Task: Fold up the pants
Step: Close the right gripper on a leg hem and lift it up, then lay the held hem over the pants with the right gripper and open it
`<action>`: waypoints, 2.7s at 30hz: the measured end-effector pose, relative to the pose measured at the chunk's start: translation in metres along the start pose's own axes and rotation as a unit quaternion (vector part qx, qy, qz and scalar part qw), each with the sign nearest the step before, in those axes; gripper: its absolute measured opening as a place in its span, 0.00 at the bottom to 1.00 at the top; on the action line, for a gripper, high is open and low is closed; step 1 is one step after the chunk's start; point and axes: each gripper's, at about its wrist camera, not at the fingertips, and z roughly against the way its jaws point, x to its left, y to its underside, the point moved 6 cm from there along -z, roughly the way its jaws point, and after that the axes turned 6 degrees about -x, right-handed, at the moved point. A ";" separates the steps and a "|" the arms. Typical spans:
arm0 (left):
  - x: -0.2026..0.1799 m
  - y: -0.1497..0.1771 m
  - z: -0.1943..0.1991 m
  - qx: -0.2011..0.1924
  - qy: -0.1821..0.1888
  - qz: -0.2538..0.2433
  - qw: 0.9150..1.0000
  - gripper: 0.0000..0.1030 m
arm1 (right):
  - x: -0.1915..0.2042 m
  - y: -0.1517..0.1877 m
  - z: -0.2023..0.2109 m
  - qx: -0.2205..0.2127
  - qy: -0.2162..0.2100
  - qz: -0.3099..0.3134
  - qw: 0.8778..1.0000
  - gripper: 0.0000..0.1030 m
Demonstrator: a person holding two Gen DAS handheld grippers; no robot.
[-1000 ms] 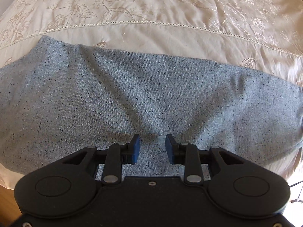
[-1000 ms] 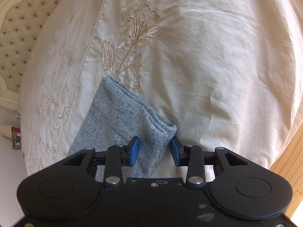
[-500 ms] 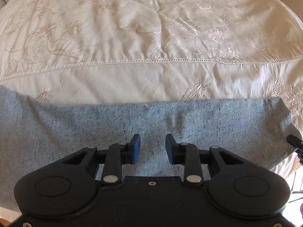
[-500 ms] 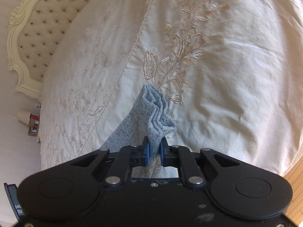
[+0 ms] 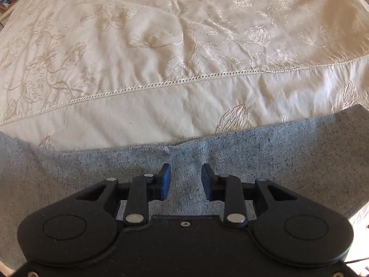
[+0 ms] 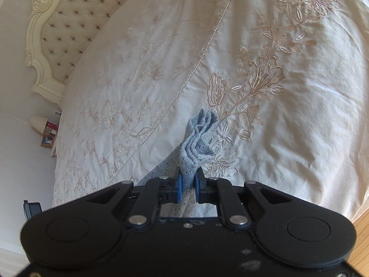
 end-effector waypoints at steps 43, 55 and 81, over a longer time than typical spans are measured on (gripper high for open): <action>0.321 0.113 0.077 0.001 0.017 0.152 0.988 0.38 | 0.326 0.386 -0.115 0.101 -0.030 0.476 0.873 0.15; 0.321 0.091 0.090 -0.024 0.074 0.139 0.987 0.36 | 0.340 0.374 -0.068 0.124 -0.107 0.396 0.904 0.30; 0.217 0.140 0.038 0.054 0.065 0.135 0.987 0.39 | 0.214 0.196 -0.111 0.102 0.042 0.236 0.965 0.26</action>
